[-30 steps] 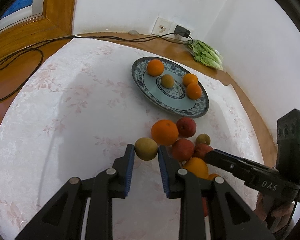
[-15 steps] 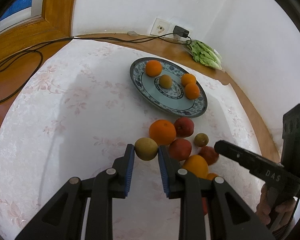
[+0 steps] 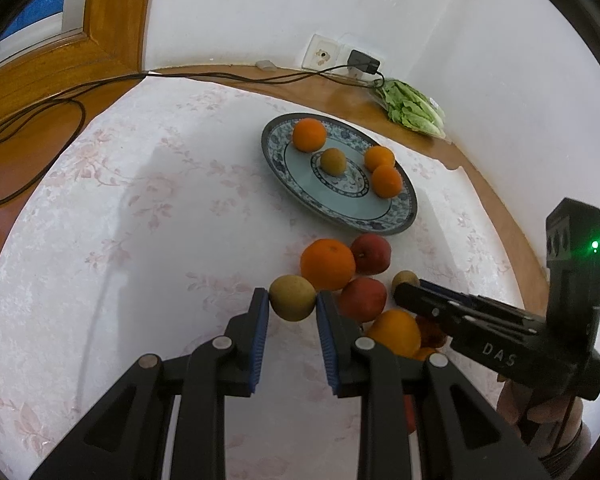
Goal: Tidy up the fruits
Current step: 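Close the right tool on another yellow-green fruit while the left tool holds its fruit, then carry both yellow-green fruits over the blue-and-white plate and lower them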
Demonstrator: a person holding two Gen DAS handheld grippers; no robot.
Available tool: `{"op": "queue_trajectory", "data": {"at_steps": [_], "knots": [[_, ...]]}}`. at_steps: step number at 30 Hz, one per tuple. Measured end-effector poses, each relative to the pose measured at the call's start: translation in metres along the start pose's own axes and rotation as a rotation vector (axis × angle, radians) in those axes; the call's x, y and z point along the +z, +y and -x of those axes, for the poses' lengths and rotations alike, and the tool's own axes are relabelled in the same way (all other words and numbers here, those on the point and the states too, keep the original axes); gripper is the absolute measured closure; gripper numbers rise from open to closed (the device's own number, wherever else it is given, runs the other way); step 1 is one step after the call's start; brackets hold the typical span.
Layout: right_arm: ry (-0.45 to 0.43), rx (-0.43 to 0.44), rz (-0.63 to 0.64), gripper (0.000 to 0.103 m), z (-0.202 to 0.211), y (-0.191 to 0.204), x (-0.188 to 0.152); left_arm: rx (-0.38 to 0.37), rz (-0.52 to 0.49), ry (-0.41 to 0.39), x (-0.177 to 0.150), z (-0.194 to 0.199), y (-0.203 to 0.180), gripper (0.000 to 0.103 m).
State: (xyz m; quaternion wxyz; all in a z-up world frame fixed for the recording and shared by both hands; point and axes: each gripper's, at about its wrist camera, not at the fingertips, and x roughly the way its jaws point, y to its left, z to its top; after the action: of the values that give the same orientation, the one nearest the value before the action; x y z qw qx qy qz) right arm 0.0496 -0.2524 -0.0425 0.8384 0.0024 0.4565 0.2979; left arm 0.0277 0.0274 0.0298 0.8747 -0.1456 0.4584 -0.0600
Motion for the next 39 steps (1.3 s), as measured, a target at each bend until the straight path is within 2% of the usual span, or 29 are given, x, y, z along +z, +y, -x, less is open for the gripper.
{"op": "queue_trajectory", "data": {"at_steps": [8,22,39], "knots": [[-0.037,0.014,0.038,0.076,0.014,0.007,0.005,0.004,-0.025,-0.007,0.006,0.000,-0.004,0.078],[-0.103,0.019,0.043,0.076,0.024,0.007,0.033,0.016,-0.110,-0.064,0.041,-0.001,-0.023,0.078],[-0.140,-0.021,0.083,0.076,0.004,0.007,0.061,0.038,-0.151,-0.050,0.076,-0.046,-0.038,0.078]]}}
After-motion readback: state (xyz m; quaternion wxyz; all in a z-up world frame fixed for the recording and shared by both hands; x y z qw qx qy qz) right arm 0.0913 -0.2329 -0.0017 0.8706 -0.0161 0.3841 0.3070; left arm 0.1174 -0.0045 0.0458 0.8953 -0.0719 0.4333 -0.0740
